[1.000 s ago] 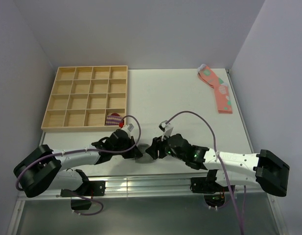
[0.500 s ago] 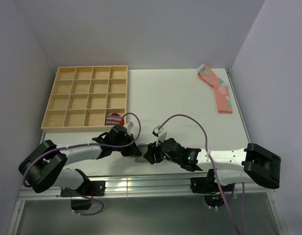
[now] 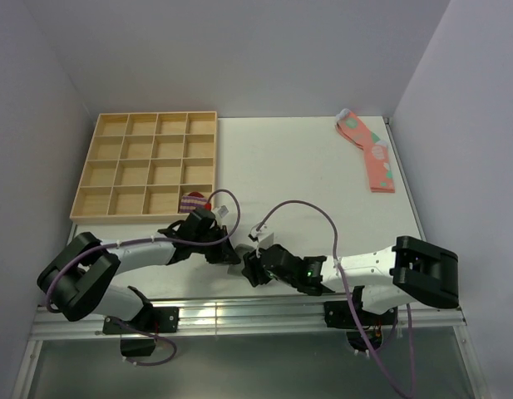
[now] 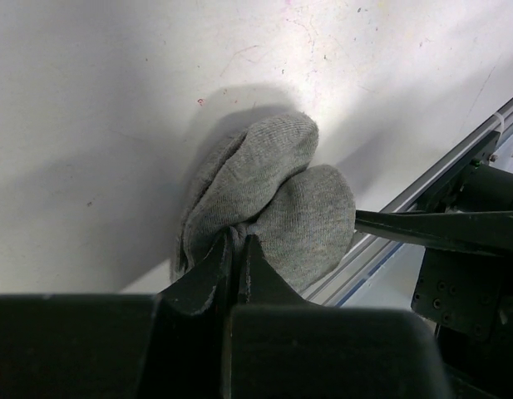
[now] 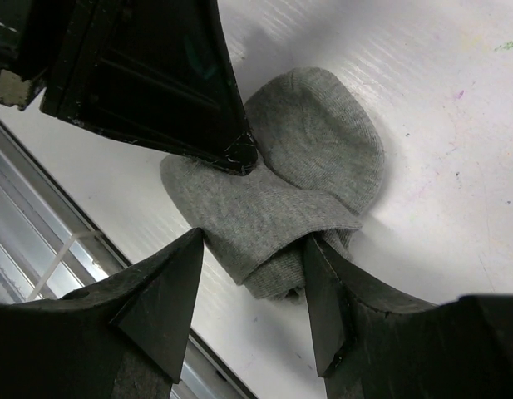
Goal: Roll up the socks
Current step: Roll the sock at the center of the board.
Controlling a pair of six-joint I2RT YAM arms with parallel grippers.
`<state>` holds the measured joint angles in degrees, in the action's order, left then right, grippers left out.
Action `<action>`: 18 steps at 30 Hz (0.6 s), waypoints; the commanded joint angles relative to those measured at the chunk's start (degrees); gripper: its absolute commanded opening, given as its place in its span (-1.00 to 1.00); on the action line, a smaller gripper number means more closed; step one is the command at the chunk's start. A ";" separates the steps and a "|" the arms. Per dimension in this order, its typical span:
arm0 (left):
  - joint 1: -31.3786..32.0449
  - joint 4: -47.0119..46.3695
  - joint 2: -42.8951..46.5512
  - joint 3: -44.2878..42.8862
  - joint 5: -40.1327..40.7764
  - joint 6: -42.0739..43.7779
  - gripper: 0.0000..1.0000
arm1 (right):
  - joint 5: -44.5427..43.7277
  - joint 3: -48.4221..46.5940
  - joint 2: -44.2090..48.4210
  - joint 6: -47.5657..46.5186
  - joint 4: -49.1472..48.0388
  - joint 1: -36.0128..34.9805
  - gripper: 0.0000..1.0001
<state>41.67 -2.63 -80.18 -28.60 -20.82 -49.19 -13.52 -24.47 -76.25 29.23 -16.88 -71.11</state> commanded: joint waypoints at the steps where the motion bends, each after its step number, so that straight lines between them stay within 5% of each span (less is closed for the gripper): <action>1: -0.71 5.10 -2.17 0.56 2.01 3.14 -0.99 | -1.77 -1.90 -1.53 0.38 2.03 -1.66 0.17; 7: -0.80 3.16 -3.40 1.00 0.43 2.17 -0.99 | -3.09 -2.60 -2.50 1.79 3.79 -1.75 0.10; 11: -0.80 1.42 -3.14 1.61 0.17 1.73 -0.99 | -2.04 -4.00 -4.17 3.46 5.63 -1.49 -0.39; 18: -0.71 -0.62 -0.77 2.85 0.95 1.11 -0.95 | 1.82 -5.68 -5.23 5.57 9.41 0.97 -0.70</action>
<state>40.40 -4.95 -81.19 -27.77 -22.50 -49.23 -15.33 -28.95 -79.20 32.40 -11.40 -71.31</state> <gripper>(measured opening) 0.036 0.291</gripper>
